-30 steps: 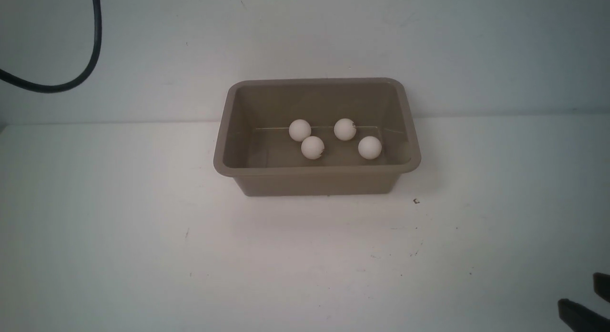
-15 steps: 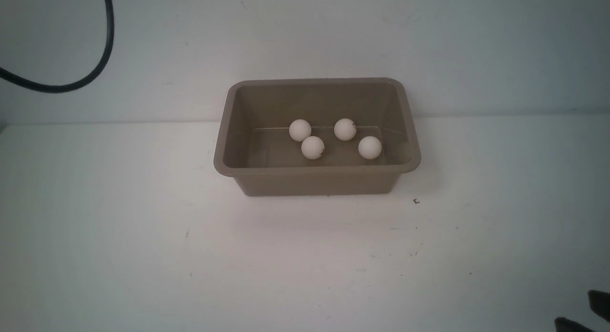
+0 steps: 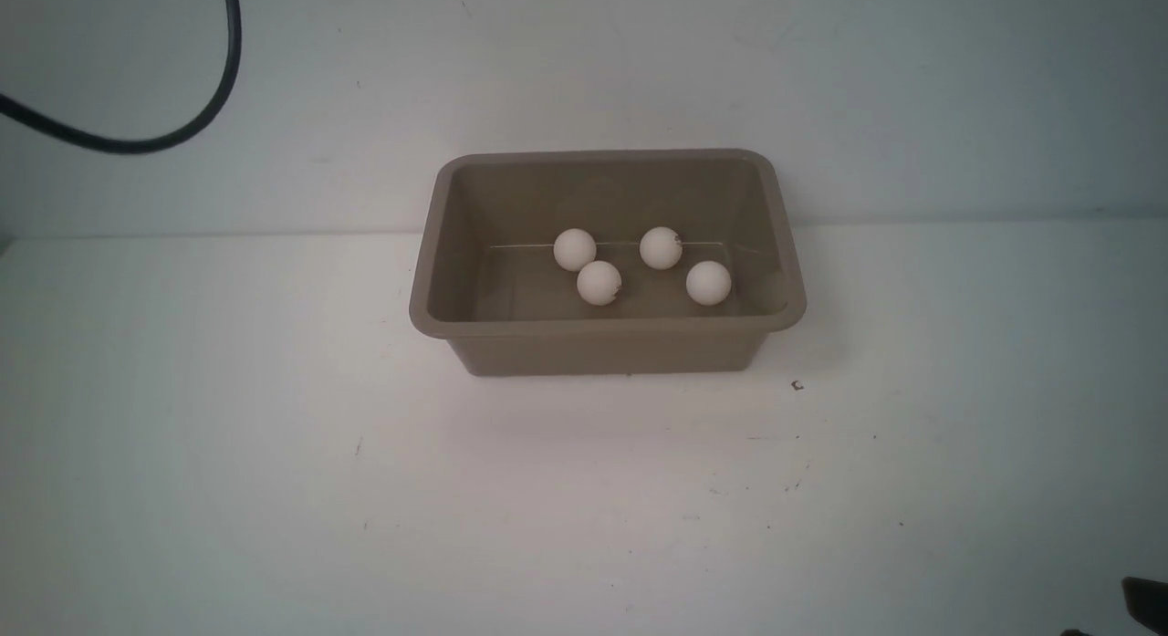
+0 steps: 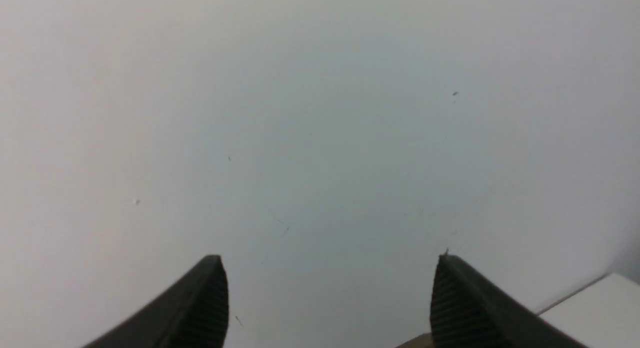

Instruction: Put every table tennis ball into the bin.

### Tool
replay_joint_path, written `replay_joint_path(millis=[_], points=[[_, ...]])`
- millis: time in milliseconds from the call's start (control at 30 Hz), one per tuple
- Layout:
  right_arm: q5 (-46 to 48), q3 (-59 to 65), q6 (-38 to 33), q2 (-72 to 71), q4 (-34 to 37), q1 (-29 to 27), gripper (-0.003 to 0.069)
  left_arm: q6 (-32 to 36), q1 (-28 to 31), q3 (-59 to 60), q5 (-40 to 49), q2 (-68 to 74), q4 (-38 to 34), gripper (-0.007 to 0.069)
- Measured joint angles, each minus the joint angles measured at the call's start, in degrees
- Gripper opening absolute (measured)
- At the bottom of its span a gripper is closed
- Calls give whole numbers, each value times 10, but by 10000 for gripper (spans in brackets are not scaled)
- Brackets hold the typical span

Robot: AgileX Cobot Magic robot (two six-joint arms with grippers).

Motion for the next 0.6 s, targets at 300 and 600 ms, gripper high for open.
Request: replay_joint_path(millis=[300, 600], points=[[0, 0, 0, 0, 0, 0, 335, -3, -3, 0, 13, -1, 52, 490], [0, 0, 0, 0, 0, 0, 335, -364, -62, 31, 37, -5, 499, 490]])
